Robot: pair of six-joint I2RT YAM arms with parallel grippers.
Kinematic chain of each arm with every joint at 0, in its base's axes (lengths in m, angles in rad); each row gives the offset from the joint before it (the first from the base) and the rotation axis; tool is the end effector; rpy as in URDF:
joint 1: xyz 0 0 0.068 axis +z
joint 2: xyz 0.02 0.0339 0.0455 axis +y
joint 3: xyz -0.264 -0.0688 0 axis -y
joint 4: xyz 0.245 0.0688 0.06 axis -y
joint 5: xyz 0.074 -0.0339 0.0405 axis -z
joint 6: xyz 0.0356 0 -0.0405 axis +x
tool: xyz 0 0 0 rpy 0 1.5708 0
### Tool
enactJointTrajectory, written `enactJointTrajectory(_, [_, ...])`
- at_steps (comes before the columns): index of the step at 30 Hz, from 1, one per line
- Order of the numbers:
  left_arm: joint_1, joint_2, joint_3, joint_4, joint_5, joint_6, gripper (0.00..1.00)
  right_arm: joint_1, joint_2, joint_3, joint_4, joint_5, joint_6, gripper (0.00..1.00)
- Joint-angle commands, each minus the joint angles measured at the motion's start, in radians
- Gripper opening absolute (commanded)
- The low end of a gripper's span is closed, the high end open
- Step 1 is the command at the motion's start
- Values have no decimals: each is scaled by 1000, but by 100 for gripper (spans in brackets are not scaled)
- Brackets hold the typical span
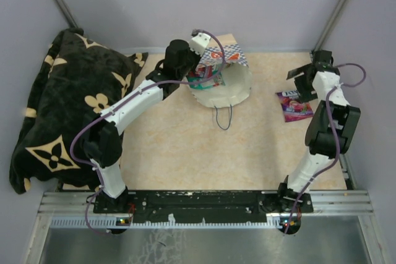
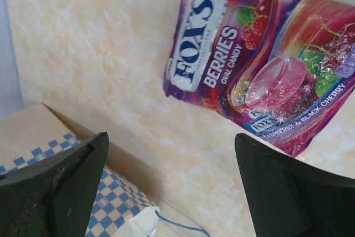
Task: Take the snacks out of the paper bag
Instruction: Place the snack at the center of the board.
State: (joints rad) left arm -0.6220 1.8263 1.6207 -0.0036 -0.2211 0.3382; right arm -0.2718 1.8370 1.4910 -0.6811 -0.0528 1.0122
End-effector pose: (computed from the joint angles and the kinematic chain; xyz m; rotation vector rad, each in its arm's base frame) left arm 0.3663 -0.2530 0.3551 0.6755 1.6413 -0.0082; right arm 0.3829 -0.1048 0.2478 1.5617 2.1212 0.3305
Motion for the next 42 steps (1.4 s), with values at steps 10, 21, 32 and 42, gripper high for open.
enactJointTrajectory(10, [-6,-20,-12,4,-36,13,0,8,-388,-406,256,296,-281,73])
enactJointTrajectory(21, [-12,-19,-22,-14,-56,23,0,-30,-112,-326,380,231,-264,76])
enactJointTrajectory(32, [-12,-15,-32,-18,-74,43,0,-30,46,-272,405,165,-183,78])
enactJointTrajectory(42, [-12,-15,-21,-34,-77,48,0,-22,126,-274,428,136,-11,77])
